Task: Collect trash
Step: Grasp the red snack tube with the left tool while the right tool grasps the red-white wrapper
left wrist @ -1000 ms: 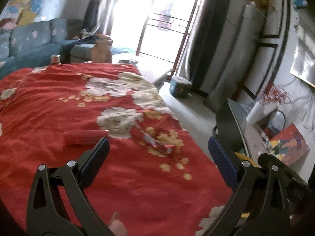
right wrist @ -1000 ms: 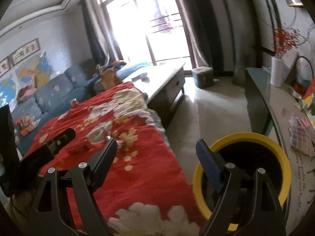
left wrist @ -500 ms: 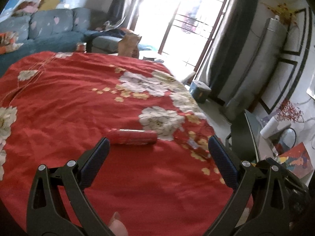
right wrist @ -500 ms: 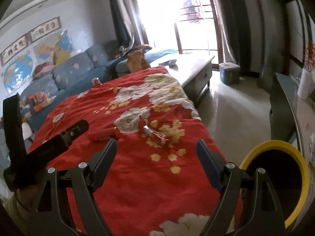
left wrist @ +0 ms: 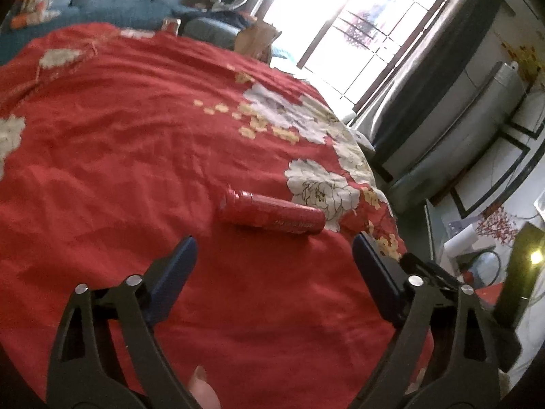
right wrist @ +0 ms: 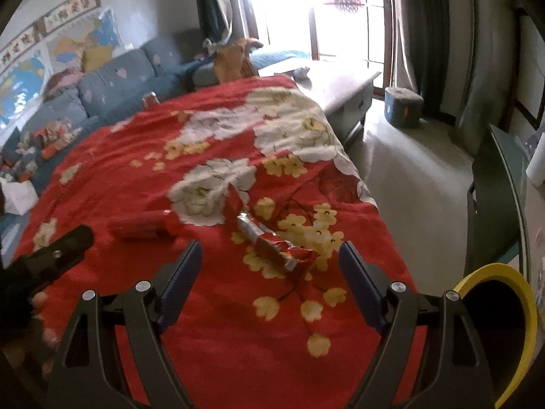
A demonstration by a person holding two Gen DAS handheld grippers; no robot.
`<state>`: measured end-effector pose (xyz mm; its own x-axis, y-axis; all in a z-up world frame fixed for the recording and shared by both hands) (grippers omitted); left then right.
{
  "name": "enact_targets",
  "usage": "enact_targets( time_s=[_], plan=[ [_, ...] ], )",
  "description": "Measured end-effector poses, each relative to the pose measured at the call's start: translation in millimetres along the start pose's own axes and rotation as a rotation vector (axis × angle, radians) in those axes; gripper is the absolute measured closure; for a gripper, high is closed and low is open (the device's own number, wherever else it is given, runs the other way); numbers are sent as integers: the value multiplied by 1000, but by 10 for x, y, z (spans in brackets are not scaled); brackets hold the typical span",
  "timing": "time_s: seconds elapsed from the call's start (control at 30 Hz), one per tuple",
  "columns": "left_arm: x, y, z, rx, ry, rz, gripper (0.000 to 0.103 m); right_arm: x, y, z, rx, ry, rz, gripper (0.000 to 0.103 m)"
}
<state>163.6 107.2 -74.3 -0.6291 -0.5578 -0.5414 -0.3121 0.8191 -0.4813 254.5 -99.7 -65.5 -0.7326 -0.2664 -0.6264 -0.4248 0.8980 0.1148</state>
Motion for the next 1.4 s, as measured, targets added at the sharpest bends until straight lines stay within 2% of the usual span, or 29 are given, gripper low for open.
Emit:
enact_targets(
  time_s=[0.07, 0.27, 0.43, 0.6, 0.73, 0.83, 0.9, 0.93, 1.0, 1.07, 1.1, 1.4],
  plan=[
    [5, 13, 61, 24, 24, -22, 25, -28, -16, 117, 12, 19, -4, 25],
    [-57, 9, 288, 59, 60, -75, 26, -63, 7, 415, 46, 74, -43, 31],
    [-154, 21, 445, 62, 78, -127, 26, -54, -14, 640, 58, 122, -60, 42],
    [-226, 54, 565, 61, 85, -174, 26, -50, -36, 632, 36, 112, -58, 63],
    [-268, 70, 613, 58, 80, -200, 26, -27, -68, 594, 10, 104, -41, 72],
    [-312, 95, 640, 61, 74, -230, 26, 7, -78, 537, -17, 101, -31, 84],
    [-341, 127, 656, 64, 69, -253, 26, 48, -71, 491, -39, 102, -26, 85],
    [-355, 139, 664, 63, 65, -263, 30, 79, -63, 460, -51, 102, -23, 85],
    [-375, 179, 680, 49, 58, -288, 38, 138, -45, 401, -68, 101, -21, 85],
    [-390, 209, 688, 29, 53, -300, 53, 209, -26, 332, -89, 97, -12, 85],
    [-387, 224, 686, 22, 52, -304, 56, 249, -19, 294, -98, 97, -6, 85],
    [-332, 172, 623, 57, 68, -256, 63, 401, 71, 83, -141, 78, 5, 85]
  ],
)
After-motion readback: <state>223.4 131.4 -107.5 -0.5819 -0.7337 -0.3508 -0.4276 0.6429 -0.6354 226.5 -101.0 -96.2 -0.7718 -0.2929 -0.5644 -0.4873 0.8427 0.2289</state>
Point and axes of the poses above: each gripper's, at about its wrist camera, not at the fingertips, and z roughly the way its jaws point, y to its left, x to its underside, the point moved 1 cm from there along z, roughly the way its jaws point, and after that the axes turned 5 degrees about y, right-handed, at the moved point
